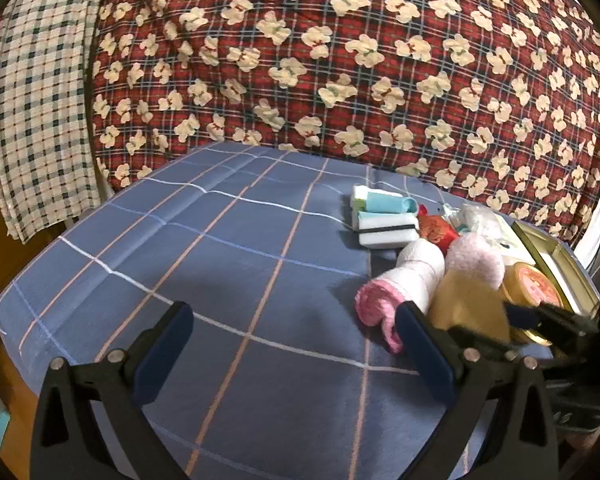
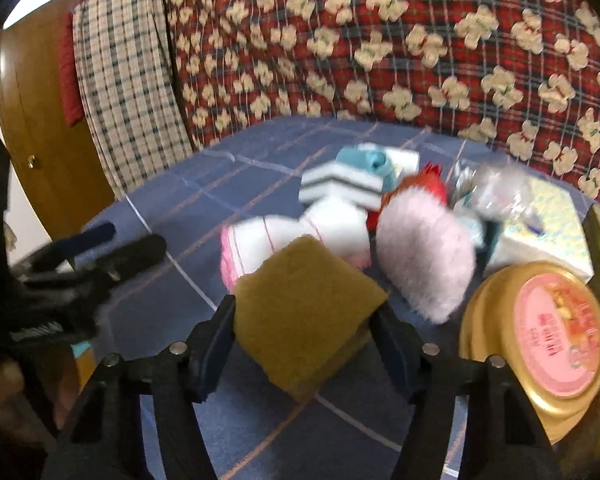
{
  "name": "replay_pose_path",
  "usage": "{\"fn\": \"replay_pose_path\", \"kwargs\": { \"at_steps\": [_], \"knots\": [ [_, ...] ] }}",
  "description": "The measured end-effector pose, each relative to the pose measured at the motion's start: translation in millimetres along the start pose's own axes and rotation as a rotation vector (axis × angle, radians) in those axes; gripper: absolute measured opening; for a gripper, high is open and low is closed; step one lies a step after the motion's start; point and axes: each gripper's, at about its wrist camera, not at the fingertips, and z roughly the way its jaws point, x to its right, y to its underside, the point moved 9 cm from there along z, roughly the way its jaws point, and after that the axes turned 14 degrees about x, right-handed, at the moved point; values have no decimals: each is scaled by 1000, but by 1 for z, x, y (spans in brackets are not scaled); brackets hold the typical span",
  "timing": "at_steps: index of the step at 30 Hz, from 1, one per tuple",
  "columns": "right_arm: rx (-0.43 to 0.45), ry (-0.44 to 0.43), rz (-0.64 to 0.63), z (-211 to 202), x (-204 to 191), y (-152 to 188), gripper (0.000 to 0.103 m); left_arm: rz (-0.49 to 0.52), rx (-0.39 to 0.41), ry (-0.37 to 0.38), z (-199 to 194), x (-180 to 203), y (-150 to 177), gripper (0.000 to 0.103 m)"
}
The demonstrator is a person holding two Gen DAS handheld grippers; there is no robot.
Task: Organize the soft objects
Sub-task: 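Grasp the yellow square sponge with the right tool while the left tool reaches the white towel roll, then close the left tool on the white towel roll and lift while the right tool lifts the sponge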
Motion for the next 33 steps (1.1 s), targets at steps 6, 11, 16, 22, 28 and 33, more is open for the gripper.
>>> {"fn": "replay_pose_path", "kwargs": {
  "at_steps": [6,11,16,22,28,33],
  "knots": [
    [99,112,-36,-15,16,-21,67,29,-4,44,8,21,-5,102],
    [132,167,-12,-17,36,-29,67,70,-18,77,21,42,-8,102],
    [155,206,24,-22,55,-32,67,96,-45,94,36,53,-8,101],
    [184,223,70,-25,68,-32,67,127,-97,147,47,69,2,86],
    [185,222,70,-22,68,-30,67,189,-138,200,56,89,9,63],
    [187,220,69,-22,69,-31,68,199,-164,220,64,94,17,39]
  ]
}}
